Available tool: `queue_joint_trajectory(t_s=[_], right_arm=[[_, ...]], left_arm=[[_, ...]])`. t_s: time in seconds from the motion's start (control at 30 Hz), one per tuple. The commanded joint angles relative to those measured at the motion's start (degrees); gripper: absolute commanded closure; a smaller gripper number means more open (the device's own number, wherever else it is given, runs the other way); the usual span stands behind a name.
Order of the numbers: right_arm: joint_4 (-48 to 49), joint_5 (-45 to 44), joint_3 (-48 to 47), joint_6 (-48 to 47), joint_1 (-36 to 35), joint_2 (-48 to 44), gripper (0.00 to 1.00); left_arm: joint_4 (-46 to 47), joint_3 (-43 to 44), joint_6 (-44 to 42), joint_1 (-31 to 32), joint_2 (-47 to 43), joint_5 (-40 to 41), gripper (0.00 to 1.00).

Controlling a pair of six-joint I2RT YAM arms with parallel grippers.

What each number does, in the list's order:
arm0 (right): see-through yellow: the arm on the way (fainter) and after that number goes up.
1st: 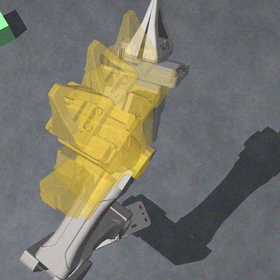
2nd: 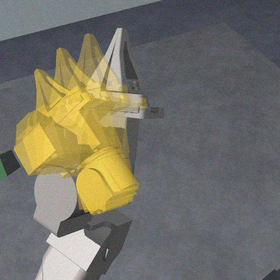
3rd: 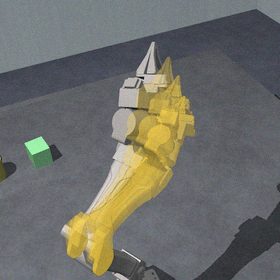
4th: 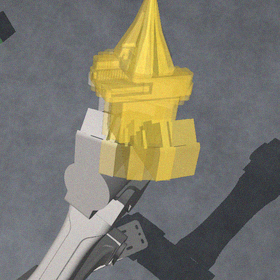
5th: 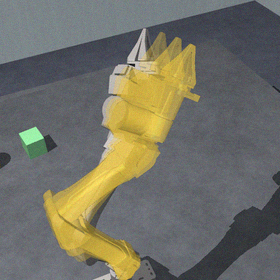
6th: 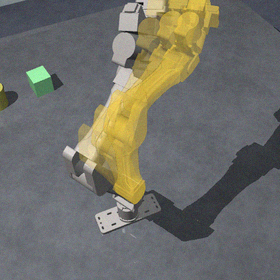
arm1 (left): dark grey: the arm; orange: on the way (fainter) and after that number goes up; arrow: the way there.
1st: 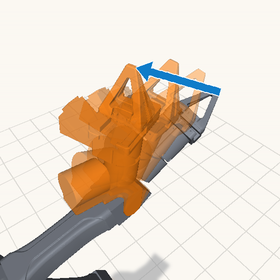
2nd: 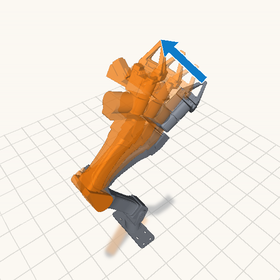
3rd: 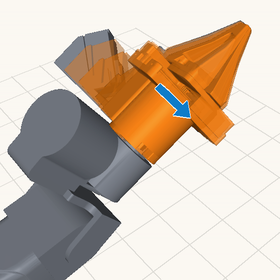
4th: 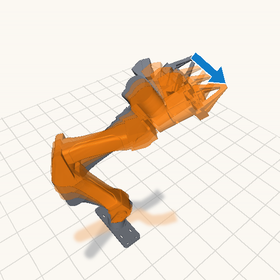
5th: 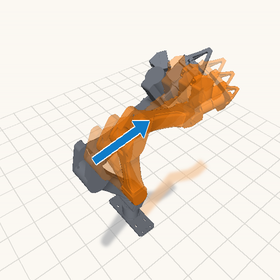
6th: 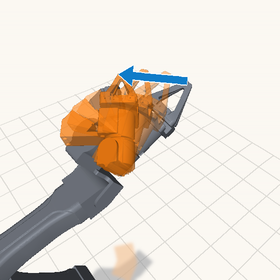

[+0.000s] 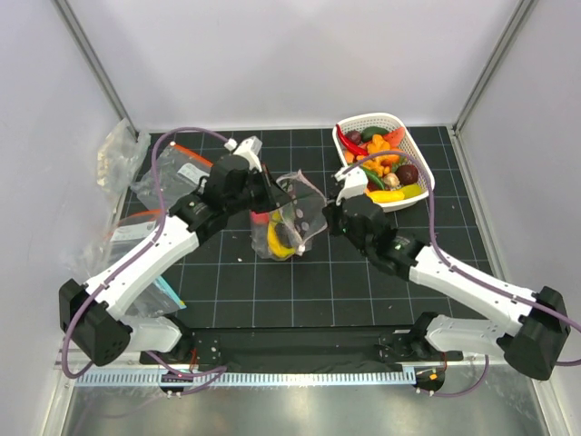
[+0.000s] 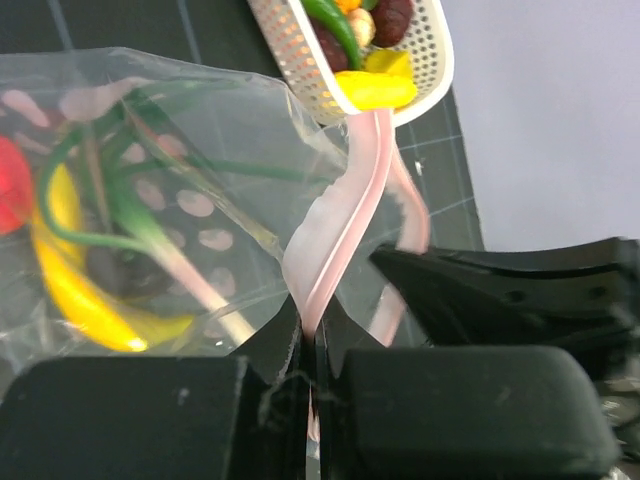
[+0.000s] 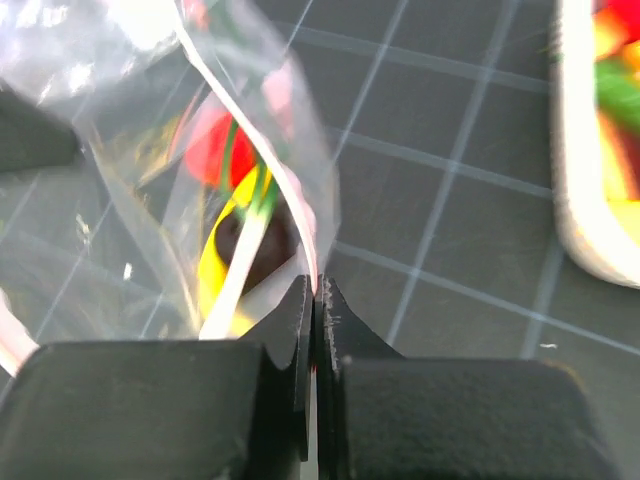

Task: Place the food in the zip-top bag and seal the zipper
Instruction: Adjust the zipper food storage bag at the center of the board.

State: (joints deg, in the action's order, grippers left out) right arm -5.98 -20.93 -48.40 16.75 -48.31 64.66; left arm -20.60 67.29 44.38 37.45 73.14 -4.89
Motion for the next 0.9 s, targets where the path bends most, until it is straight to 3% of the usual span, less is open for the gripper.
queue_joint_trajectory(t_s=[0.0, 0.13, 0.27, 0.33, 0.47, 0.63, 0.73, 0.87], right_arm=[[-11.02, -14.01, -10.55, -0.32, -0.2, -4.71, 0.99], [-20.03, -18.88, -24.59, -1.28, -0.11, -6.57, 0.99], [-22.5, -15.47, -32.62, -2.25, -0.2, -4.64, 0.99], [-23.11, -13.36, -34.56, -2.25, -0.29, -3.06, 0.99], [-22.33, -11.08, -33.78, -2.51, -0.99, 1.6, 0.99], [-17.85, -6.41, -29.82, -2.96, -1.17, 4.16, 0.99], [-16.87, -6.58, -29.21, -2.95, -1.17, 3.19, 0.99], [-16.35, -6.84, -28.5, -3.04, -1.08, 1.26, 0.99]], left_arm=[[0.56, 6.01, 1.05, 1.39, 2.78, -4.86, 0.95], [1.7, 12.32, 3.95, 5.17, 10.15, -12.68, 0.95], [5.65, 13.75, 8.43, 6.23, 13.78, -25.67, 0.97], [5.84, 13.23, 8.27, 5.79, 12.99, -25.44, 0.97], [4.7, 8.66, 6.69, 1.06, 4.84, -17.72, 0.96], [1.09, 1.54, 4.23, -1.59, -8.26, 8.36, 0.97], [-0.14, 1.18, 2.47, -1.5, -14.42, 13.66, 0.97], [-1.02, 2.41, 2.02, -0.8, -15.05, 12.89, 0.97]])
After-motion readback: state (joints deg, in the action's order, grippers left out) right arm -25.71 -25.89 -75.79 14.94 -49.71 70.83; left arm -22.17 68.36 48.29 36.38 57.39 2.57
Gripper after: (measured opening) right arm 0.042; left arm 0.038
